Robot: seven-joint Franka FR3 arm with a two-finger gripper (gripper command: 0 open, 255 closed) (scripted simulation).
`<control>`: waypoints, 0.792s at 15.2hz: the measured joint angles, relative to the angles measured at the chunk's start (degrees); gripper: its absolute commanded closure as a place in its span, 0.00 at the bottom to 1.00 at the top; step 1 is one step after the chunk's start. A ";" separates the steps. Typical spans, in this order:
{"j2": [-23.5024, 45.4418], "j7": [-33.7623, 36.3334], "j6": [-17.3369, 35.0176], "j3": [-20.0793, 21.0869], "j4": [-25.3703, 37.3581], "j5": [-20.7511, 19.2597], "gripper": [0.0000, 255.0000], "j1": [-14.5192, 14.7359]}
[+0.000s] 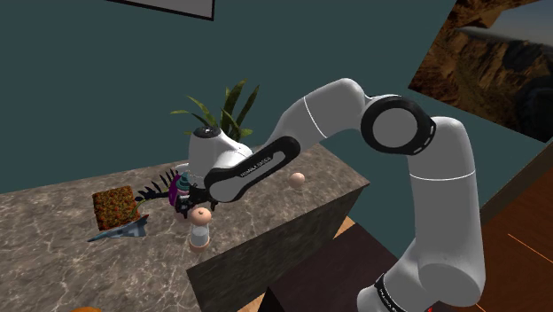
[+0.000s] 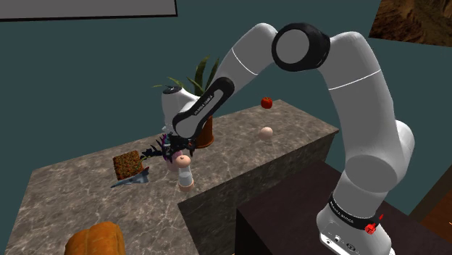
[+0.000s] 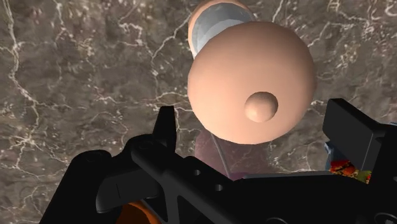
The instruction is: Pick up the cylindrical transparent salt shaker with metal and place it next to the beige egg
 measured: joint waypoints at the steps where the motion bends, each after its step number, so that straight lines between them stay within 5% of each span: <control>1: 0.32 0.02 0.10 -0.11 0.20 -0.10 0.00 0.06; 6: 0.54 0.07 0.28 -0.20 0.27 -0.20 0.00 0.12; 7: 0.54 0.07 0.28 -0.20 0.27 -0.20 1.00 0.12; 12: 0.54 0.08 0.28 -0.21 0.35 -0.22 1.00 0.13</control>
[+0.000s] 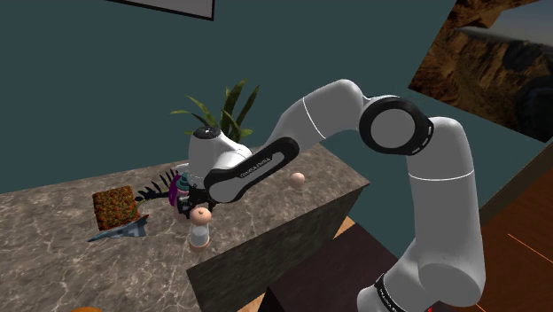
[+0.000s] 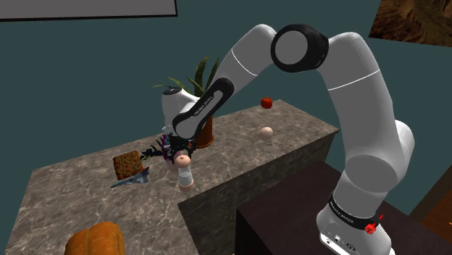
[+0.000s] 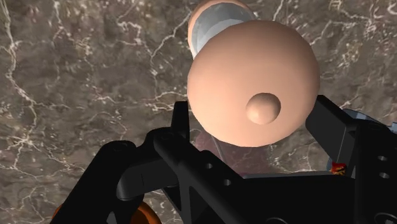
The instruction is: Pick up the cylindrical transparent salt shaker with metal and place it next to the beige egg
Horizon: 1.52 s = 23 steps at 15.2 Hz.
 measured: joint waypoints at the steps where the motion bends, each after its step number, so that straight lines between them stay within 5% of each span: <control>1: 0.01 0.00 0.00 0.00 0.01 0.00 1.00 0.00; 23: -8.88 -3.28 -8.84 3.58 0.26 4.78 1.00 -2.53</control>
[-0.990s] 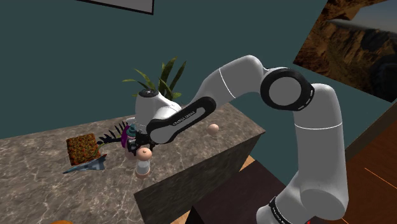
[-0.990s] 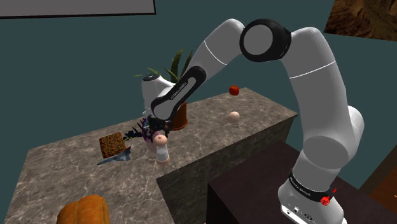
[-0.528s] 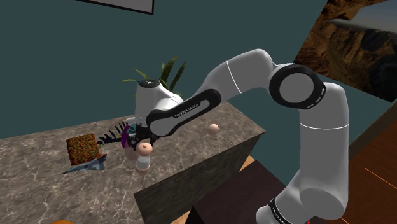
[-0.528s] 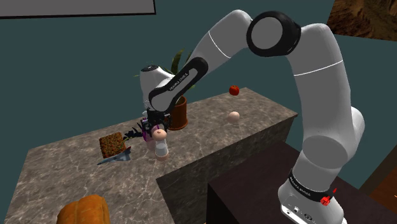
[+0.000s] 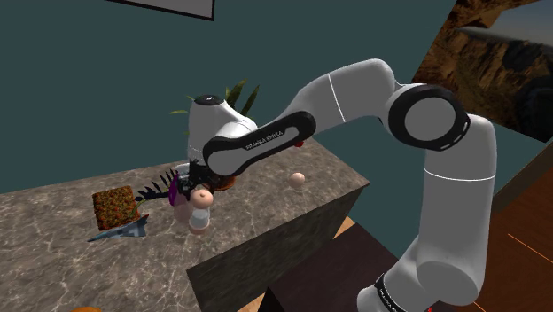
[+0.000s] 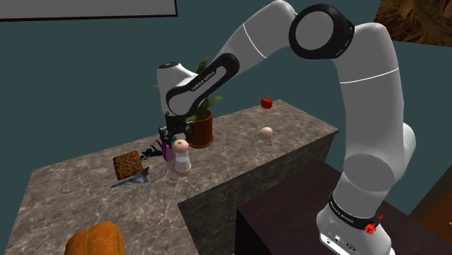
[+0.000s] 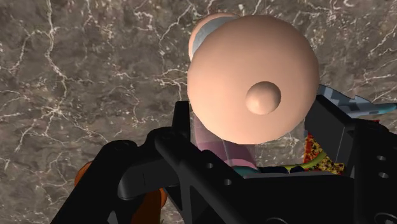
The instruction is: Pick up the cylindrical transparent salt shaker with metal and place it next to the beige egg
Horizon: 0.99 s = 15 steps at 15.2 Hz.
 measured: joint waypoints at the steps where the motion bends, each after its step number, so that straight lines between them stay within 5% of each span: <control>1: -0.34 -0.20 -0.46 0.13 0.15 0.22 1.00 -0.12; 15: -5.86 -2.56 -8.85 2.00 3.53 3.70 1.00 -1.27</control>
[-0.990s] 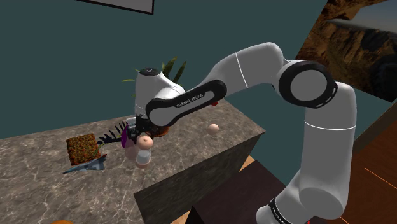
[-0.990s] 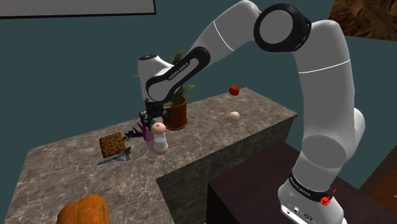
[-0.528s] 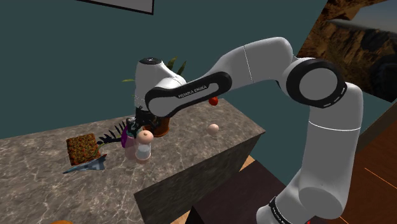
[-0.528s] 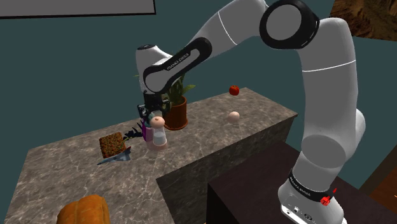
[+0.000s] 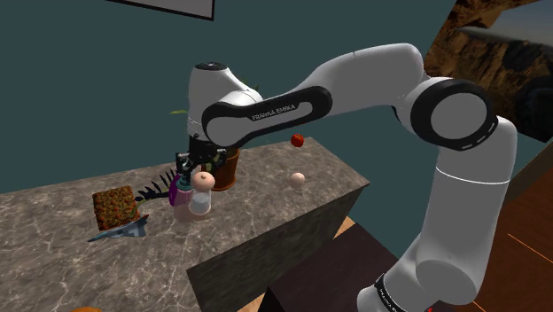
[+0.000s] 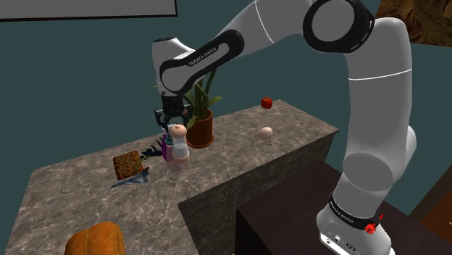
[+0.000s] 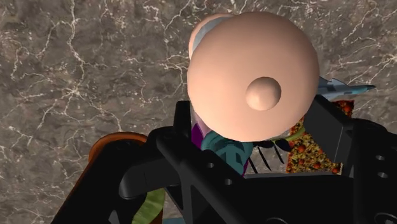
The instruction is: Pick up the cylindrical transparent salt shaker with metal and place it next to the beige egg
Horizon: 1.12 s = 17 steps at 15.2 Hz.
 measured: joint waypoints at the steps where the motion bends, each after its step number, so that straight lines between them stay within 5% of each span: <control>1: -0.34 -0.16 -0.70 0.11 0.40 0.23 1.00 -0.05; 17: -4.25 -2.19 -11.08 1.16 7.34 2.84 1.00 -0.53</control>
